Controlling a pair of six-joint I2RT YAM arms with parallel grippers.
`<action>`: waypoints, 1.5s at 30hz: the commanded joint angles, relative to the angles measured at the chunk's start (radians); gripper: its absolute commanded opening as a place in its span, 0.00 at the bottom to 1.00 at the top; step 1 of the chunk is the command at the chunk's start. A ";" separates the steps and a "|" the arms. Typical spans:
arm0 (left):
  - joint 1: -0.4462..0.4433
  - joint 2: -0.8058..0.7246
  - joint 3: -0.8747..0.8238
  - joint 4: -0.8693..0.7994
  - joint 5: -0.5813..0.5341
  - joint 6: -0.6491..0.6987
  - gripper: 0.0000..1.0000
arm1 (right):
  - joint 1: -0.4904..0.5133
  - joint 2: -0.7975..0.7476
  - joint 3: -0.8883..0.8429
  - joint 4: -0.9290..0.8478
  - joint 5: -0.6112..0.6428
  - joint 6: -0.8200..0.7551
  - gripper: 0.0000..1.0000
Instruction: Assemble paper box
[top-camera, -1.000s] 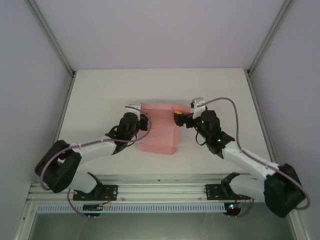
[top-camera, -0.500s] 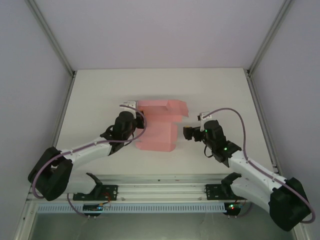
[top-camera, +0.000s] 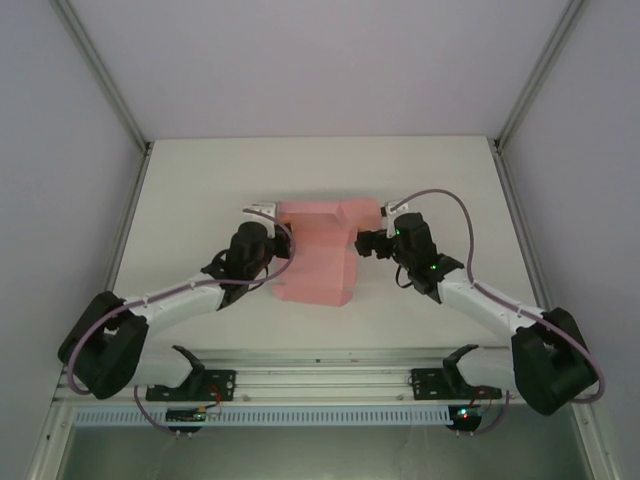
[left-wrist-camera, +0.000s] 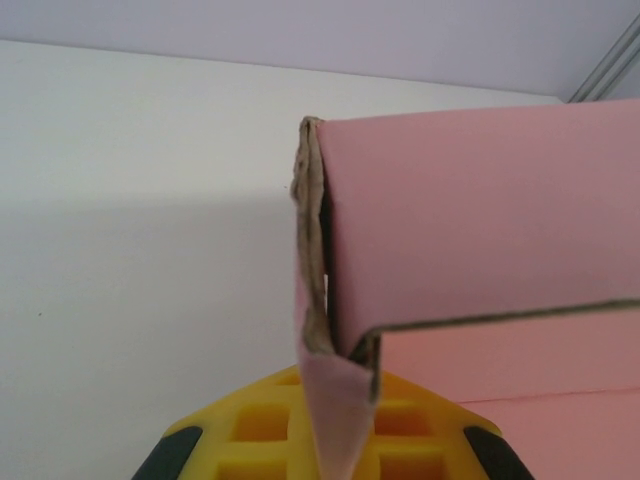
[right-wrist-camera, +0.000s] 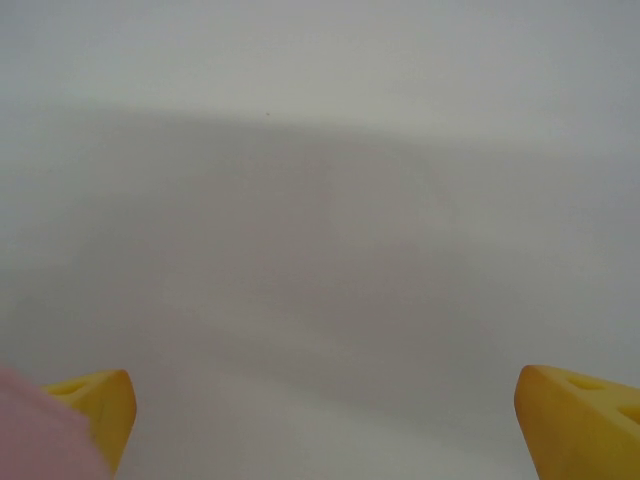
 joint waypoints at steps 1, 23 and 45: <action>-0.003 0.021 0.030 0.021 0.057 0.021 0.00 | 0.021 0.040 0.038 0.067 -0.039 -0.012 0.99; -0.027 0.045 0.075 -0.047 0.001 -0.015 0.00 | 0.320 0.466 0.593 -0.611 0.691 0.100 0.99; 0.033 -0.087 -0.009 -0.051 0.100 0.041 0.00 | -0.293 -0.324 0.022 -0.277 -0.284 0.004 0.99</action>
